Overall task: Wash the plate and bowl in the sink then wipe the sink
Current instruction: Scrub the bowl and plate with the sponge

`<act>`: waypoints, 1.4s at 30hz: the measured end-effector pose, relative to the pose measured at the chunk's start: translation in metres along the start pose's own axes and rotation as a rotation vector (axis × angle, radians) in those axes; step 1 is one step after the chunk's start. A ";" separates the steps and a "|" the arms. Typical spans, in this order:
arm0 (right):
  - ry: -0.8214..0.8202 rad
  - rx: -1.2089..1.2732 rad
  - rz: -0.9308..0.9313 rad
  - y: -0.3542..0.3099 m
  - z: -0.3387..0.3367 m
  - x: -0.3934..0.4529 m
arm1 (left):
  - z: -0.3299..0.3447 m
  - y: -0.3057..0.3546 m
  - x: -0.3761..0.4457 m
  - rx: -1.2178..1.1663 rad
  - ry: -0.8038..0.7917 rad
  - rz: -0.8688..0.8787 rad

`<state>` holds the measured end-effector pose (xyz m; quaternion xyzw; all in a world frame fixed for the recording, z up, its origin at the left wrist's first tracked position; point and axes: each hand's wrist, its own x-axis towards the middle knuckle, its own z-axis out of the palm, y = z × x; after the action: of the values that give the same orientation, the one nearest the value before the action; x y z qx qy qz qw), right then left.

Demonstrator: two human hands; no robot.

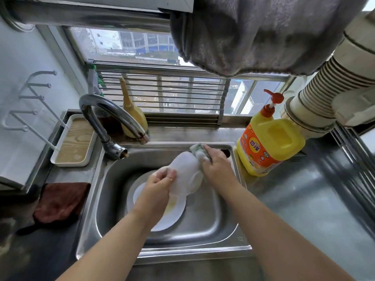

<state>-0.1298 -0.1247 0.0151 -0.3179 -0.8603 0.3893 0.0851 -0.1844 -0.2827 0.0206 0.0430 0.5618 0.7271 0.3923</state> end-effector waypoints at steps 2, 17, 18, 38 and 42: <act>0.090 0.136 -0.005 0.002 0.005 -0.021 | -0.002 0.008 0.005 0.015 0.044 0.016; 0.076 -0.180 -0.374 -0.043 0.016 -0.052 | -0.002 -0.003 0.005 0.083 0.027 0.012; 0.052 -0.246 -0.371 -0.050 0.012 -0.044 | -0.002 -0.006 0.003 0.066 0.014 0.012; 0.252 -0.377 -0.540 -0.022 0.013 -0.052 | 0.030 0.009 -0.005 -0.491 0.197 -0.201; 0.242 -0.040 -0.496 0.010 0.019 -0.072 | 0.015 0.018 -0.001 -0.662 0.229 -0.233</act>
<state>-0.0767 -0.1758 0.0022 -0.1431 -0.9029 0.2990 0.2736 -0.1855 -0.2731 0.0417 -0.2320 0.3377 0.8200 0.3997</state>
